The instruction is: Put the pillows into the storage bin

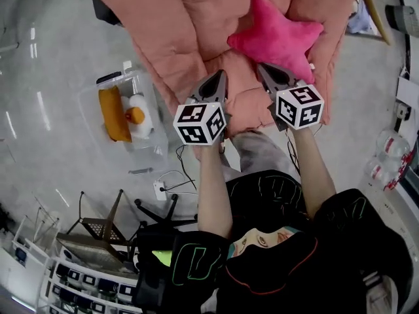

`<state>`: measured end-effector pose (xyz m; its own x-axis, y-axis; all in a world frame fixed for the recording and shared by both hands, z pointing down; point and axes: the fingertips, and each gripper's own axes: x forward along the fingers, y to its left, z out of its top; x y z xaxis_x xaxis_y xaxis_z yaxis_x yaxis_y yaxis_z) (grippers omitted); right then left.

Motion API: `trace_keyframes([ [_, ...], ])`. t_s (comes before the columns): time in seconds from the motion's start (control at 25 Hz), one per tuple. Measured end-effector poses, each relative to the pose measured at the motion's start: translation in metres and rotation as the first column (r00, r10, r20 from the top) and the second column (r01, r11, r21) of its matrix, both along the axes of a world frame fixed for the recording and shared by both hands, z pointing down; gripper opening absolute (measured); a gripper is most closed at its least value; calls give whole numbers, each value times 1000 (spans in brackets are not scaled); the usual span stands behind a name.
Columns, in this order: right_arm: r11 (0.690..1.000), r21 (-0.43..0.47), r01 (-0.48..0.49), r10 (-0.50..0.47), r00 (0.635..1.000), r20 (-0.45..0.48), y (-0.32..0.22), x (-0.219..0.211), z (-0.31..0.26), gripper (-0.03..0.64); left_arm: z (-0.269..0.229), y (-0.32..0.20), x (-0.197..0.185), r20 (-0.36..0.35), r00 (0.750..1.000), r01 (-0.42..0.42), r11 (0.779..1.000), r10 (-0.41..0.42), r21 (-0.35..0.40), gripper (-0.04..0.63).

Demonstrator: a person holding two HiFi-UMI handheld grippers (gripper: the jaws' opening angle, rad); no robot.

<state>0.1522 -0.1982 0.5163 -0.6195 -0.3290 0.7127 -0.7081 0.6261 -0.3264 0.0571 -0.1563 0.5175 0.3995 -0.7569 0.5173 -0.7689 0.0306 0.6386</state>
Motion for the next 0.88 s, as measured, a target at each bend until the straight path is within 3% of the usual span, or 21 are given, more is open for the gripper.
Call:
trace_keyframes([
  [0.28,997,73,-13,24,988,-152,-27,90,21,5,46,-22,86,-81,993,-85,996,83,-27,-3],
  [0.4,995,98,33,-10,974,-228,-32,113,37,25,76,-26,108,-118,987,-113,992,106,-49,63],
  [0.52,987,92,132,-97,944,-316,-36,136,50,164,104,-33,135,-152,981,-137,987,124,-80,163],
  [0.6,982,67,177,-142,923,-359,-40,149,62,259,122,-38,150,-172,976,-155,983,137,-99,278],
  [0.72,978,35,205,-175,902,-394,-47,159,87,309,155,-42,164,-187,968,-193,973,168,-127,374],
  [0.88,977,-7,212,-198,899,-390,-58,166,110,348,186,-48,174,-219,962,-197,970,162,-146,453],
])
